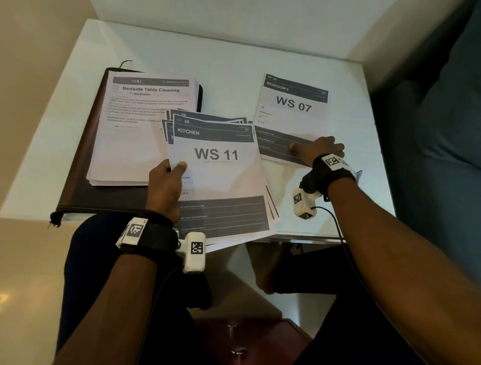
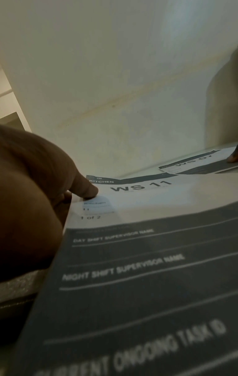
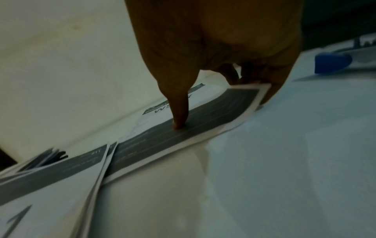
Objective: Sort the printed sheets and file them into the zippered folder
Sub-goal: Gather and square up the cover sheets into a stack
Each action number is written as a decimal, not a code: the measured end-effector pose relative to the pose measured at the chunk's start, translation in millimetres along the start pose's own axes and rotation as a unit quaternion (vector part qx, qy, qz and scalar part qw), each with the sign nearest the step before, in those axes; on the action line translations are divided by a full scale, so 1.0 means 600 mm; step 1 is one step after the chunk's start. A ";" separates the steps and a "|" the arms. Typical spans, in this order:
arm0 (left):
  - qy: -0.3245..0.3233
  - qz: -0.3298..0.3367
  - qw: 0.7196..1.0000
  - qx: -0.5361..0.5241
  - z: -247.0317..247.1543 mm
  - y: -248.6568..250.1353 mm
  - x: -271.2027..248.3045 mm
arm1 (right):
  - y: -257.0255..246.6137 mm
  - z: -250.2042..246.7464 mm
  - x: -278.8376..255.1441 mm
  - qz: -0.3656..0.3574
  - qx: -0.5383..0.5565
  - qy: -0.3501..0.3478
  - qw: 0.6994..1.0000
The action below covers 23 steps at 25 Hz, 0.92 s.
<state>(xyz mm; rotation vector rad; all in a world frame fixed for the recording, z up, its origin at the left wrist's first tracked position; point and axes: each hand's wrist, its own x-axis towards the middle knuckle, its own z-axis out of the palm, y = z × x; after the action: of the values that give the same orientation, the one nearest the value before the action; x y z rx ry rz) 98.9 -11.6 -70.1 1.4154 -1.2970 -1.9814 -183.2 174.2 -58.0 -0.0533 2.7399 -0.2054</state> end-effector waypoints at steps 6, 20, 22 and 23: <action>0.004 -0.010 1.000 0.006 0.001 -0.001 0.003 | 0.010 0.010 0.048 -0.029 0.220 0.066 0.973; 0.002 -0.013 1.000 0.004 0.002 0.005 -0.002 | 0.053 0.050 -0.170 -0.165 0.548 0.036 0.819; 0.006 -0.033 0.999 -0.024 -0.001 0.009 0.000 | 0.054 0.092 -0.206 -0.165 0.525 -0.012 0.835; -0.001 -0.044 0.998 -0.043 -0.001 0.012 -0.001 | 0.056 0.109 -0.219 -0.162 0.514 -0.027 0.842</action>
<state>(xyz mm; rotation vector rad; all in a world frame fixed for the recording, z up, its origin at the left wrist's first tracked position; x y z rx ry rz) 98.1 -15.3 -63.8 1.4542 -1.1535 -2.0697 -37.2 206.9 -73.2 -0.2131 2.1866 -1.6734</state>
